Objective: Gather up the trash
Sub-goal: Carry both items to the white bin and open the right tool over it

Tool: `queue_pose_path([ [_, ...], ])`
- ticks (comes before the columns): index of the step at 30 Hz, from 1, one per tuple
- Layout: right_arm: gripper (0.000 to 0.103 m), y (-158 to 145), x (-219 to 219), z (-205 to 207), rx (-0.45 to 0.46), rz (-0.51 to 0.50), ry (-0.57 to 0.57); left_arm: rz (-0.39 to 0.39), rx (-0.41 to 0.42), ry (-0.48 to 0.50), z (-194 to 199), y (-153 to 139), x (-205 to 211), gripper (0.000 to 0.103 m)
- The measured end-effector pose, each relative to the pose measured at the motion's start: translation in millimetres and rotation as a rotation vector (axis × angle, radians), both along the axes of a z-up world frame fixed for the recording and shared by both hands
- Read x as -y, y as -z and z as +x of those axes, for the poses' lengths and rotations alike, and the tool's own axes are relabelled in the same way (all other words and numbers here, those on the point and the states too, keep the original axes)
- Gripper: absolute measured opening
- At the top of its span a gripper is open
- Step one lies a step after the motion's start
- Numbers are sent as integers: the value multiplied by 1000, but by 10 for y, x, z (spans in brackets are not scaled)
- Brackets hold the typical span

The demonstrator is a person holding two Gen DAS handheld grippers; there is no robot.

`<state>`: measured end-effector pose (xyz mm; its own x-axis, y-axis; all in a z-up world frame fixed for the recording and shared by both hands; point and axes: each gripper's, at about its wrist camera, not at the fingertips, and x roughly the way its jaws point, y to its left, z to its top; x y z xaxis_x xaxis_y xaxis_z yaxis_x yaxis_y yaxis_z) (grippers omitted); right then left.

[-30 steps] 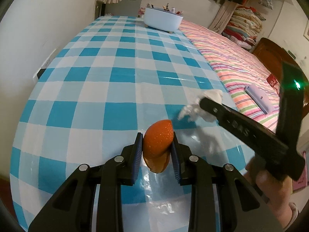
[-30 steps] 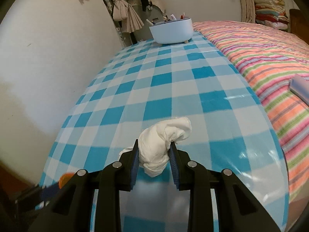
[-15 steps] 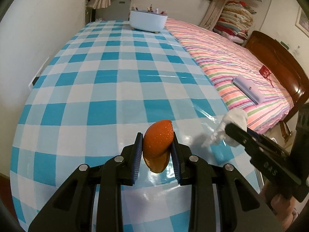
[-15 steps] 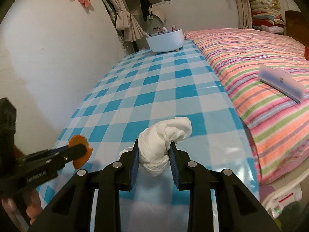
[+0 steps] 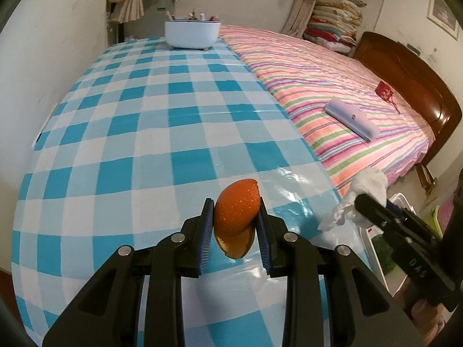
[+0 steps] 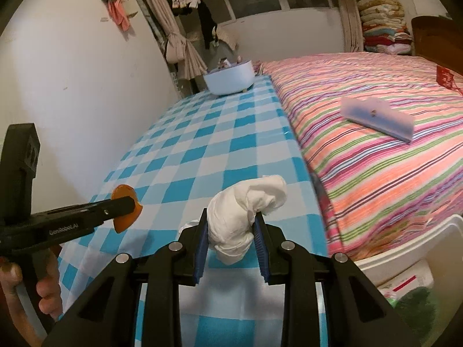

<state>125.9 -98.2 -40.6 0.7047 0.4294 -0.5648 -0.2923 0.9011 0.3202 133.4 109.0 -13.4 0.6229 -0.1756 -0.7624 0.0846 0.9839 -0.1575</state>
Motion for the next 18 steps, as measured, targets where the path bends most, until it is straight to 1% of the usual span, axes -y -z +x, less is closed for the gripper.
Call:
queue_pose_path([
  [6, 28, -80, 320, -85, 23, 32, 46, 20, -2, 44, 21, 19, 296, 28],
  [18, 28, -148, 897, -264, 53, 50, 144, 60, -2, 145, -23, 37, 886, 28],
])
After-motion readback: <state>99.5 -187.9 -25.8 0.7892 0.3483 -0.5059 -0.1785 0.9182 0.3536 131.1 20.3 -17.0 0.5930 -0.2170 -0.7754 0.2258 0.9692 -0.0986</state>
